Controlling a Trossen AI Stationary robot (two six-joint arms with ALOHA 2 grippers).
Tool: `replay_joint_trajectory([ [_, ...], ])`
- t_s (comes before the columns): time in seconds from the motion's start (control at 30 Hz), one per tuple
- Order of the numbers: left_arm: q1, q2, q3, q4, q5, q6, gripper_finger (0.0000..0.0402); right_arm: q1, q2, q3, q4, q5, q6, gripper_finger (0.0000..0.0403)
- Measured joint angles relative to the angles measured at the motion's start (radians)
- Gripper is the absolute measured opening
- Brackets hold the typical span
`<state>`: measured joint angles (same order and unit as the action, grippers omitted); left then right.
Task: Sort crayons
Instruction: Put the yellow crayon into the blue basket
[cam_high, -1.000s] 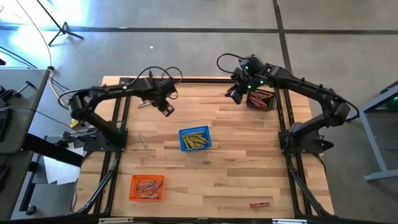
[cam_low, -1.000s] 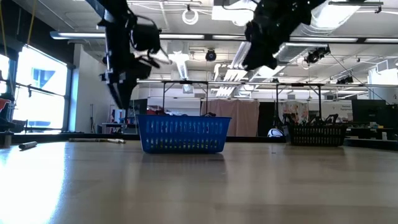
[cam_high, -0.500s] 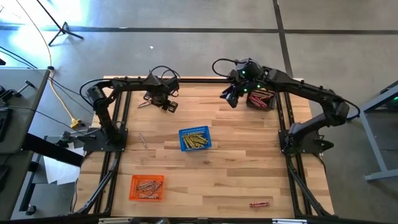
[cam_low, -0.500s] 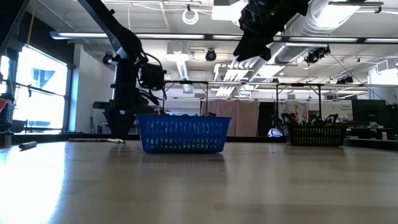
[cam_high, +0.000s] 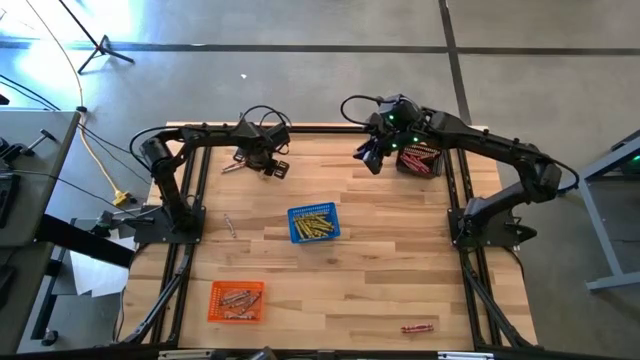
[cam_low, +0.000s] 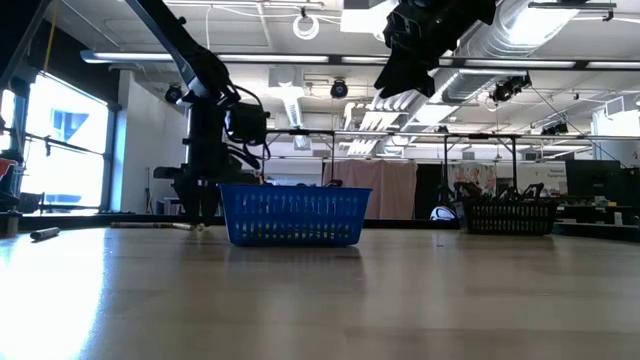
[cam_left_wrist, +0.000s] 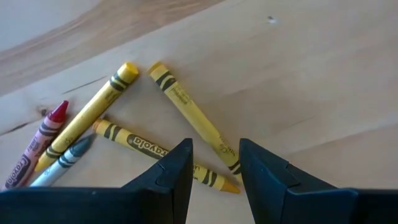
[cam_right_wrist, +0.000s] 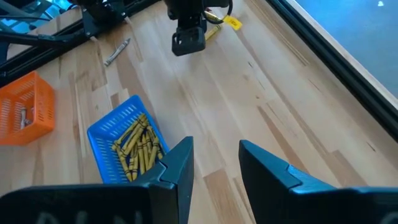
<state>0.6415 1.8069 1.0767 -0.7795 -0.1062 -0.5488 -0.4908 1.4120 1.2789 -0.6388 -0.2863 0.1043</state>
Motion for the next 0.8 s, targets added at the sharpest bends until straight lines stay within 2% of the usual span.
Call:
replay_joint_trajectory([
  [0.37,-0.005,0.061,0.006,0.028,0.014,-0.018,0.0113,0.000,0.000,-0.001,0.000,0.000,0.000,0.0112],
  [0.47,-0.013,0.071,0.005,0.031,-0.004,-0.007,0.0087,0.000,0.000,-0.001,0.000,0.000,0.000,0.0112],
  [0.63,-0.026,0.062,0.003,0.035,-0.007,0.010,0.0011,0.000,0.000,-0.001,0.000,0.000,-0.002,0.0112],
  [0.8,-0.048,0.014,-0.004,0.045,-0.007,0.010,0.0012,0.000,0.000,-0.001,0.000,0.000,-0.022,0.0112],
])
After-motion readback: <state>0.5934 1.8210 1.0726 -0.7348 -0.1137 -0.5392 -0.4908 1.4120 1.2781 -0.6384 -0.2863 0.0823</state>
